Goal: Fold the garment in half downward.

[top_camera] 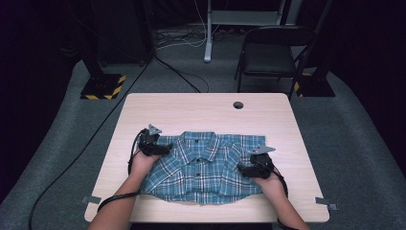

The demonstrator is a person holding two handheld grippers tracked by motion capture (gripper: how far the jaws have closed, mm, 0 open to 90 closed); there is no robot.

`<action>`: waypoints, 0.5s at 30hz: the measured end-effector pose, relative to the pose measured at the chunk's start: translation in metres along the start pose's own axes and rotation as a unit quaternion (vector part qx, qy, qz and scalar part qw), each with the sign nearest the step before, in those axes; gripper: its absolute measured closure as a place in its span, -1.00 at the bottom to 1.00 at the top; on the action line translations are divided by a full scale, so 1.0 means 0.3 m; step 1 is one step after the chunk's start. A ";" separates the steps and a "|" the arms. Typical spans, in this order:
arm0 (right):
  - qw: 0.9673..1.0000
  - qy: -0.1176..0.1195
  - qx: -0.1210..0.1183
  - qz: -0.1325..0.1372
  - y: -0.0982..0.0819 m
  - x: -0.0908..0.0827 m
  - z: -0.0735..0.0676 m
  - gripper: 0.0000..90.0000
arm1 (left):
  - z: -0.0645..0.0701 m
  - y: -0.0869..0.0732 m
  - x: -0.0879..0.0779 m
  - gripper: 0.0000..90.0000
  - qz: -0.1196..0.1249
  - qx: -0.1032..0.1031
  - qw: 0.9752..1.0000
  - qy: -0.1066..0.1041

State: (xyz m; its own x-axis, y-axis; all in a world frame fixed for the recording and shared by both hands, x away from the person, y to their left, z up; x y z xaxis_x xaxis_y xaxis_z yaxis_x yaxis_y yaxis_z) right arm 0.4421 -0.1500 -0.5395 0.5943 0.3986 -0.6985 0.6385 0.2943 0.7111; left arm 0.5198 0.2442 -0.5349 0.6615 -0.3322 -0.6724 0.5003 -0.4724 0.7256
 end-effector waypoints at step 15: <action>1.000 0.004 0.002 0.006 -0.003 0.003 0.003 -0.55 | -0.037 -0.017 -0.033 -0.64 -0.031 0.013 0.999 0.031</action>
Point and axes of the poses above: each handheld gripper's, and its own axes: x roughly forward along the jaws, y roughly out of its top, z roughly to its right, the point moved 3 cm from there along x, roughly forward along the jaws, and after that the axes turned 7 degrees about x, right-handed, at the moved point
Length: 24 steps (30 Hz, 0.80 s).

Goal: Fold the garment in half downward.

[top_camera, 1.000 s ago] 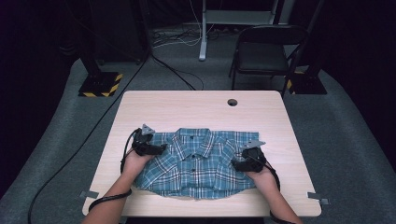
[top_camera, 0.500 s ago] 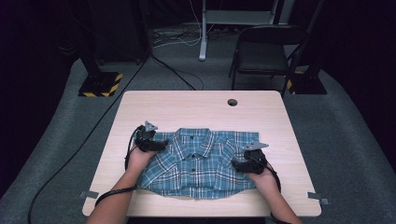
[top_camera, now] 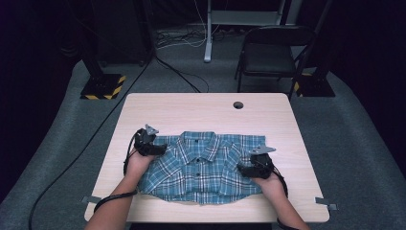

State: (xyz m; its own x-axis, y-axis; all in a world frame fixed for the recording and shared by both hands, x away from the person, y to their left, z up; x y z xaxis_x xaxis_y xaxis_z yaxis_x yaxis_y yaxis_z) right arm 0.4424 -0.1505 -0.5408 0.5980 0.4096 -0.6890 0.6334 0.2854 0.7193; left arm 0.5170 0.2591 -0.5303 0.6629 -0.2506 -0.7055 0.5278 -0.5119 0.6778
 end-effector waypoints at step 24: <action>1.000 0.005 -0.001 0.005 -0.002 0.002 0.005 -0.56 | 0.014 -0.084 -0.181 -0.65 0.035 -0.006 0.995 -0.097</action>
Point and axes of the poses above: each handheld gripper's, and its own axes: x roughly forward along the jaws, y roughly out of its top, z roughly to its right, the point moved 3 cm from there along x, roughly forward along the jaws, and after that the axes turned 7 degrees about x, right-handed, at the moved point
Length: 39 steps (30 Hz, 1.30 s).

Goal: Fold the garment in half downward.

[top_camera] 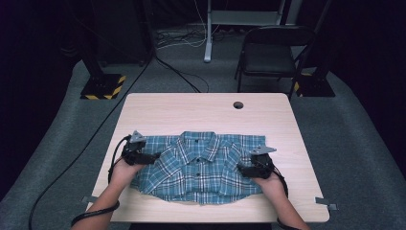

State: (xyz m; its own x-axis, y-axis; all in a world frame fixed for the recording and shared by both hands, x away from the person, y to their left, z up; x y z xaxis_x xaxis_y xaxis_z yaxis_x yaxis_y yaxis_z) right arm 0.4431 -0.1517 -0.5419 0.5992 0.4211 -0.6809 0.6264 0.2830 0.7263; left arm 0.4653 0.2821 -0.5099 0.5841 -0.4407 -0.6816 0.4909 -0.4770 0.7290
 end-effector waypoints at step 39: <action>0.997 0.053 -0.028 -0.054 0.027 -0.109 -0.004 -0.46 | 0.061 -0.134 -0.001 -0.75 -0.058 0.004 0.998 -0.009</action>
Point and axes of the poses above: each handheld gripper's, and its own axes: x roughly forward along the jaws, y roughly out of its top, z roughly to its right, the point moved 3 cm from there along x, roughly forward along the jaws, and after that the axes turned 7 degrees about x, right-handed, at the moved point
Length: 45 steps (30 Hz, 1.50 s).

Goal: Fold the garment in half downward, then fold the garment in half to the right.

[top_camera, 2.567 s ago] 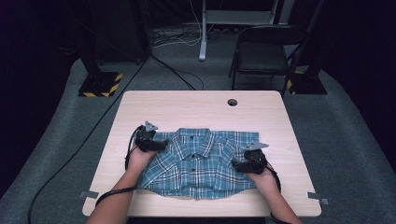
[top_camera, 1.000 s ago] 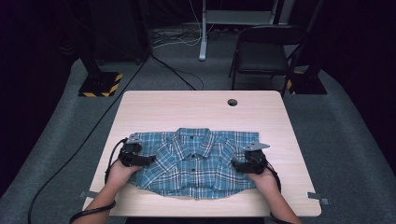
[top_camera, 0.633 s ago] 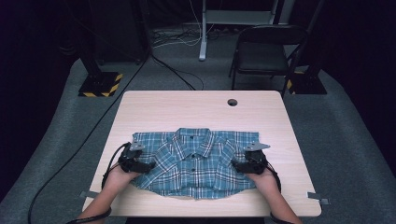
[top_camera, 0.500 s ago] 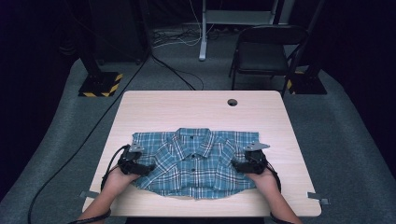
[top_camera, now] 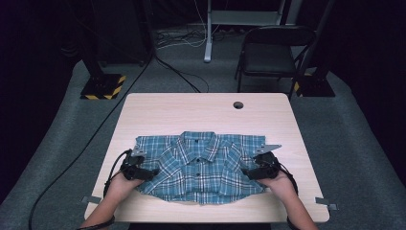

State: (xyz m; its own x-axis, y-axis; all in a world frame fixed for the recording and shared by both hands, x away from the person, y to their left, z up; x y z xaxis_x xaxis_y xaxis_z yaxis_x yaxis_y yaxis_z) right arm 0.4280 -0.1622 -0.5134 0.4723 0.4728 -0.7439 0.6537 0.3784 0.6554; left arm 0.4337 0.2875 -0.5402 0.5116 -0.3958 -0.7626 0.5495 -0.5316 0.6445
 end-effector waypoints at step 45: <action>0.999 0.006 0.018 0.041 0.015 -0.006 0.008 -0.59 | 0.073 0.024 0.023 -0.83 0.012 0.041 0.999 -0.029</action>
State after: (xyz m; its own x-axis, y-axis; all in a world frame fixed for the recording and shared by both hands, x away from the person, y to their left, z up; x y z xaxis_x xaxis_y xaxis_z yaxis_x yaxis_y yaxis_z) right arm 0.4316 -0.1633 -0.5094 0.5185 0.5102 -0.6862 0.6338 0.3094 0.7089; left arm 0.4269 0.2645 -0.5420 0.4830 -0.4509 -0.7506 0.4811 -0.5796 0.6578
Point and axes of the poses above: each handheld gripper's, and its own axes: x roughly forward along the jaws, y roughly out of its top, z roughly to its right, the point moved 3 cm from there along x, roughly forward along the jaws, and after that the axes turned 7 degrees about x, right-handed, at the moved point
